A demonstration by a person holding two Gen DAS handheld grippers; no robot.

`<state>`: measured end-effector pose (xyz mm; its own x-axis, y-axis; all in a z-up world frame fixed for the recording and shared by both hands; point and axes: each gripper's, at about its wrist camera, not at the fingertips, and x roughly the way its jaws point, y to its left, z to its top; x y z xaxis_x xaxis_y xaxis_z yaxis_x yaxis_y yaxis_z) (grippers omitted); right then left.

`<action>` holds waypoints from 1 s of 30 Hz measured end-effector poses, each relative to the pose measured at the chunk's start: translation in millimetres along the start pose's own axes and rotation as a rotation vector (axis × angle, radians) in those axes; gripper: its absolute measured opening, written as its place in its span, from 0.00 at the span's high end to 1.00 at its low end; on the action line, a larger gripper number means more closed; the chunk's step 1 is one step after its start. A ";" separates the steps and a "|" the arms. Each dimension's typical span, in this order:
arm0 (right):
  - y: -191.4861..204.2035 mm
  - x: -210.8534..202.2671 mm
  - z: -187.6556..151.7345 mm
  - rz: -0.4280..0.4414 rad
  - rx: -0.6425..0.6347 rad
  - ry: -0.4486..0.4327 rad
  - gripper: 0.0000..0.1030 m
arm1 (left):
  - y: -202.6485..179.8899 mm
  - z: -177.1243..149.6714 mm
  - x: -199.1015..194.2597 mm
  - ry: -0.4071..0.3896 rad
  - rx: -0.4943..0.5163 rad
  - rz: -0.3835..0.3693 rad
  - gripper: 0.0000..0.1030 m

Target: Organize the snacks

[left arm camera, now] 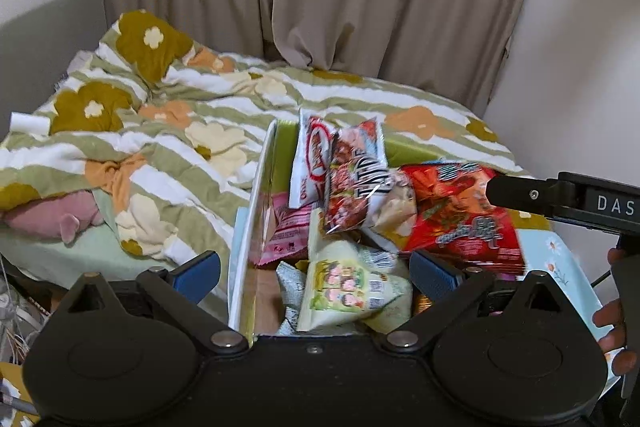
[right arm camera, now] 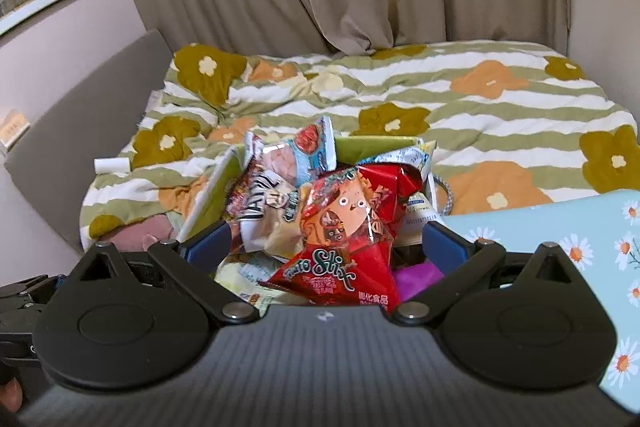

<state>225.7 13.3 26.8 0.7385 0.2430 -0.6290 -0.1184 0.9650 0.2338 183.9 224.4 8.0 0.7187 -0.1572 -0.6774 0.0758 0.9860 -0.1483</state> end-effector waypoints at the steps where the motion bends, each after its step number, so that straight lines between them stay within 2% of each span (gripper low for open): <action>1: -1.0 -7.1 -0.3 0.005 -0.003 -0.015 0.00 | -5.2 -0.9 -7.8 -0.018 0.008 0.008 0.01; 8: -13.8 -66.0 -5.1 -0.006 -0.053 -0.108 0.00 | -45.5 -13.0 -58.2 -0.140 0.020 0.034 0.00; 12: -24.1 -105.2 -16.3 -0.080 -0.079 -0.151 0.00 | -70.5 -25.9 -81.9 -0.187 0.058 0.032 0.00; 14: -31.8 -124.3 -26.0 -0.119 -0.085 -0.170 0.00 | -81.0 -32.1 -92.0 -0.213 0.080 0.056 0.00; 17: -42.5 -142.5 -38.5 -0.181 -0.087 -0.151 0.00 | -93.8 -42.6 -104.9 -0.239 0.097 0.093 0.00; 22: -63.1 -168.3 -67.8 -0.263 -0.103 -0.125 0.00 | -110.9 -64.4 -113.6 -0.222 0.127 0.124 0.00; 30: -83.3 -191.0 -101.8 -0.285 -0.094 -0.073 0.00 | -137.0 -99.3 -114.3 -0.182 0.175 0.137 0.00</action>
<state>26.9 -103.5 52.0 0.7960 -0.0434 -0.6038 0.0421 0.9990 -0.0163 22.6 101.8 34.2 0.8415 -0.0244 -0.5396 0.0756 0.9945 0.0729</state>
